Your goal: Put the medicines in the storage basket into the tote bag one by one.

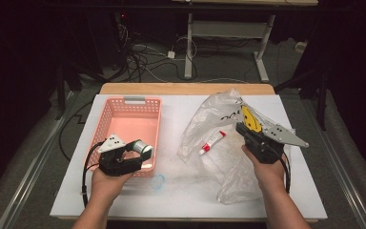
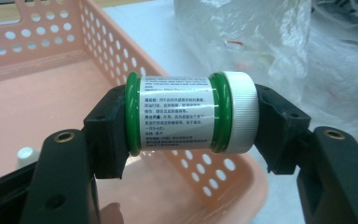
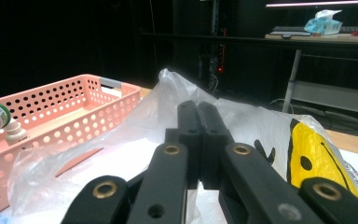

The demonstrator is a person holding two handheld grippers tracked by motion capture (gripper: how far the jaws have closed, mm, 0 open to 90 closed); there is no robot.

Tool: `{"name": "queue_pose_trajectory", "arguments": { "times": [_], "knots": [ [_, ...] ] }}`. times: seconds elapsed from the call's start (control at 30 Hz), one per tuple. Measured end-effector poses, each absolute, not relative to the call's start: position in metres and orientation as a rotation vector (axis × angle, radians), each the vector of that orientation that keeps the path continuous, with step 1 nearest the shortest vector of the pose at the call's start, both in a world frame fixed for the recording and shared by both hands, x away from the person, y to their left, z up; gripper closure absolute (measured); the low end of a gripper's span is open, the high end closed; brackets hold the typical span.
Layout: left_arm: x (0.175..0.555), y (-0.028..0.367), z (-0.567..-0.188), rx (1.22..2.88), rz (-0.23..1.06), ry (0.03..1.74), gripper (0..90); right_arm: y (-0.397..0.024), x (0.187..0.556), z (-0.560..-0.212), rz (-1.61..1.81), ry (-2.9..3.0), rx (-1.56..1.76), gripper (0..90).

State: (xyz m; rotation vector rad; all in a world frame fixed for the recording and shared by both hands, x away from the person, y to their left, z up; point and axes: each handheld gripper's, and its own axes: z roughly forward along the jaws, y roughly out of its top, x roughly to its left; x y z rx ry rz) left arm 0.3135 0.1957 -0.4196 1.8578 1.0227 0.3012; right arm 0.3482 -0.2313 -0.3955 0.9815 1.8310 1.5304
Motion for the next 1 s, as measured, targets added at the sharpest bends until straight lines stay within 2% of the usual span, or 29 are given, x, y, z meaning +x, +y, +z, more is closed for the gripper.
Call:
{"name": "queue_pose_trajectory", "arguments": {
  "times": [1.0],
  "knots": [
    [0.286, 0.139, -0.417, 1.929, 0.220, 0.836, 35.2, -0.231, 0.347, -0.395, 1.537, 1.828, 0.981, 90.0]
  ]
}}
